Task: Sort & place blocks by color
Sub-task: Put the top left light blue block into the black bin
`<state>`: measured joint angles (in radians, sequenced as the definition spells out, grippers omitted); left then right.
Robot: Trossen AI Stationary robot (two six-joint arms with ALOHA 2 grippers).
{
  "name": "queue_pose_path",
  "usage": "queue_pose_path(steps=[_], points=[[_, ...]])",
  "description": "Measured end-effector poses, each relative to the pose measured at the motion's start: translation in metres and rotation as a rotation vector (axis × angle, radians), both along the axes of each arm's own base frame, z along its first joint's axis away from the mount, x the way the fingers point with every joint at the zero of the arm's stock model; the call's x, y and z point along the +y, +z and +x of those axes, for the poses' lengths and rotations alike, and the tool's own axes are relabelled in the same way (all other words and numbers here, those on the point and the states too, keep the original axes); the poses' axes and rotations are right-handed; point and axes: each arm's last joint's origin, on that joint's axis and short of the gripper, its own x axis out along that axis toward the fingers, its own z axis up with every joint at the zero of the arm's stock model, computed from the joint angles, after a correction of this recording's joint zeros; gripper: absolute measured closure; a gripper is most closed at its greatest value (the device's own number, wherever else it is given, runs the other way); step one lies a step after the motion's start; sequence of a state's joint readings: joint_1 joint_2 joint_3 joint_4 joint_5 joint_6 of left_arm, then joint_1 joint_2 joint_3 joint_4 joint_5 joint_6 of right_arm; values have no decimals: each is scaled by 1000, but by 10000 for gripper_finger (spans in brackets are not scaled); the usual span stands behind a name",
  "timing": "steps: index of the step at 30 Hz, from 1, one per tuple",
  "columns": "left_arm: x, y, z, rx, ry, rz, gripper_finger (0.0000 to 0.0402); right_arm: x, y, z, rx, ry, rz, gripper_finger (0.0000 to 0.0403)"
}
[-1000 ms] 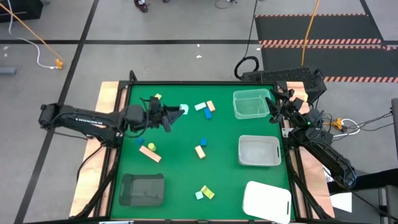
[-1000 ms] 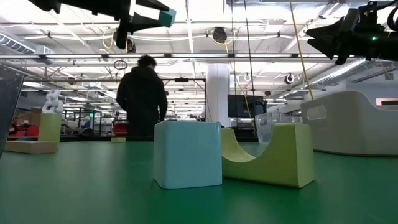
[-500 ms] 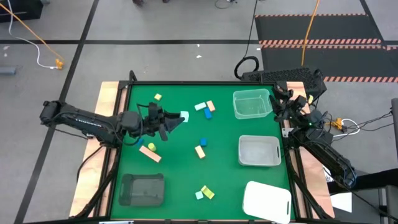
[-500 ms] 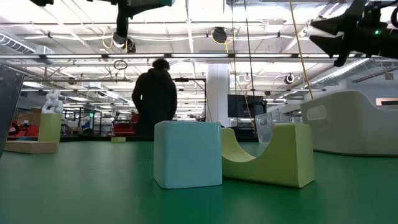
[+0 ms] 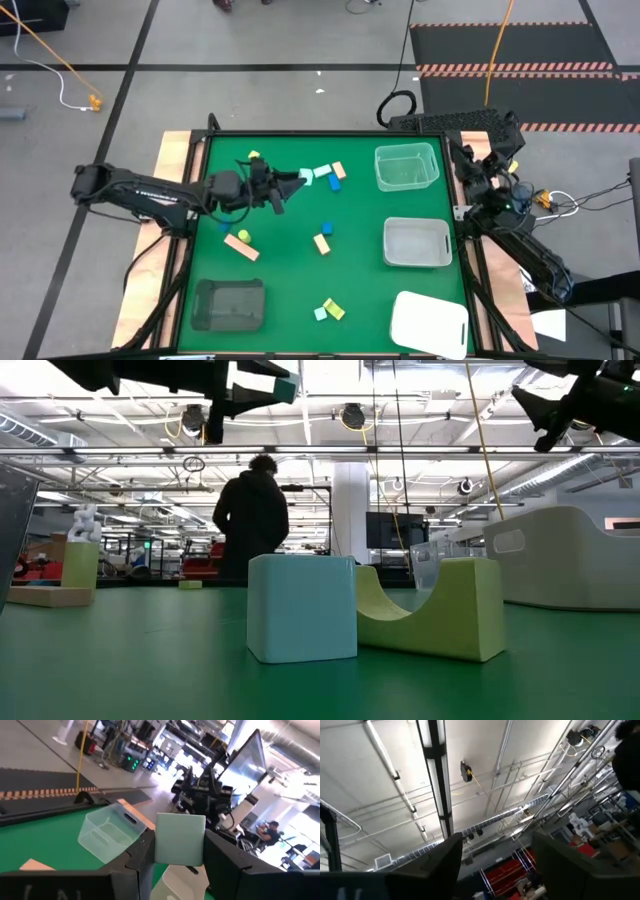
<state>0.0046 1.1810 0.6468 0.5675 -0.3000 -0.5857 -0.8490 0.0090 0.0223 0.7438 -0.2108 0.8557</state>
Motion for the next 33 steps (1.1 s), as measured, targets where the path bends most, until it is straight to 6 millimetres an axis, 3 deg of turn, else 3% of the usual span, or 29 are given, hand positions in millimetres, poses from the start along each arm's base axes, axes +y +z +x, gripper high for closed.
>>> queue_pose_path(steps=[8, 14, 17, 23, 33], points=[[5, -4, -2, 12, -113, -197, 261, 0, 0, 0, -34, 55, 52, 174], [-11, -5, -1, 7, -325, -415, 261, 0, 0, 0, -66, 108, 105, 174], [-32, -10, -2, 74, -433, -592, 261, 0, 0, 0, -88, 141, 137, 174], [-88, -33, -19, 386, -518, -877, 261, 0, 0, 0, -120, 191, 186, 174], [-157, -52, -65, 768, -474, -1277, 261, 2, 0, 2, -100, 316, 218, 174]])
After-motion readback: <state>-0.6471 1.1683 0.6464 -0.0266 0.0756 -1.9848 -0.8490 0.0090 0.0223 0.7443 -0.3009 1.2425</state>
